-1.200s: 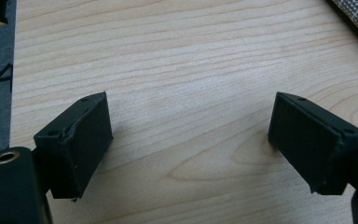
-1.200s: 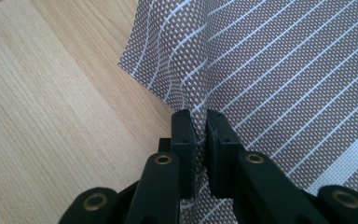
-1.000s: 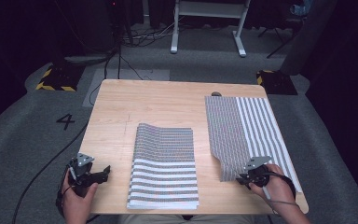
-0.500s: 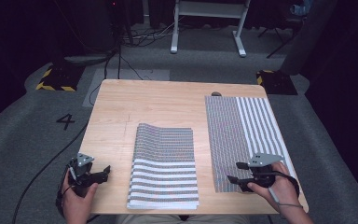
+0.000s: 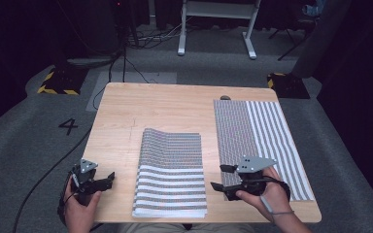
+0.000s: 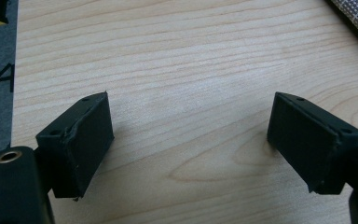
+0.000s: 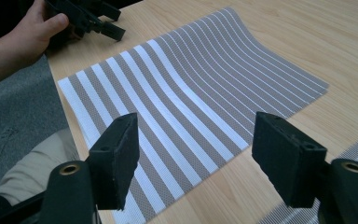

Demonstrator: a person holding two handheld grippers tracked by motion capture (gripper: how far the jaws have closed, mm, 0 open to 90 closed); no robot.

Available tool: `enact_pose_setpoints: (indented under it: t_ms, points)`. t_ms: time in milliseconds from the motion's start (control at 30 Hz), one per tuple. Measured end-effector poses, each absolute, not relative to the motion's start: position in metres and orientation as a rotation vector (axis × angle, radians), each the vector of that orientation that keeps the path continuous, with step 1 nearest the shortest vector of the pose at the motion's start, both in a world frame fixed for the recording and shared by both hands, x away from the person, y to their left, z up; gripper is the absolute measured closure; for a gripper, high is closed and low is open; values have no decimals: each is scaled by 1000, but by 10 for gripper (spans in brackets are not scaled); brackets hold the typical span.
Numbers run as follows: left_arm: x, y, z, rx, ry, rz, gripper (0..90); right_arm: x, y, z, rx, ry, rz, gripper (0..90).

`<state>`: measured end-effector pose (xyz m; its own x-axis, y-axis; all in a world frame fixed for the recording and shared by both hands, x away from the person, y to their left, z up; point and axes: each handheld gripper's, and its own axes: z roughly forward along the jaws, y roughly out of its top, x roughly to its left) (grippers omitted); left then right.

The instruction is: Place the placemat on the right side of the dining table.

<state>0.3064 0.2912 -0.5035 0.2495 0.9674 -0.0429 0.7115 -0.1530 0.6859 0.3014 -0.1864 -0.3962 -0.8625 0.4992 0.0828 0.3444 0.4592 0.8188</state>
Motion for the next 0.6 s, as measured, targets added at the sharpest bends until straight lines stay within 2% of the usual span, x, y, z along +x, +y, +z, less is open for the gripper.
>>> enact_pose_setpoints:
  t_ms: [333, 600]
  points:
    - [307, 291, -504, 1936, 1523, 561, 144, 301, -137, -410, 698, 2563, 1380, 302]
    - [307, 291, -504, 1936, 1522, 559, 142, 304, -94, -437, 619, 2598, 1339, 285]
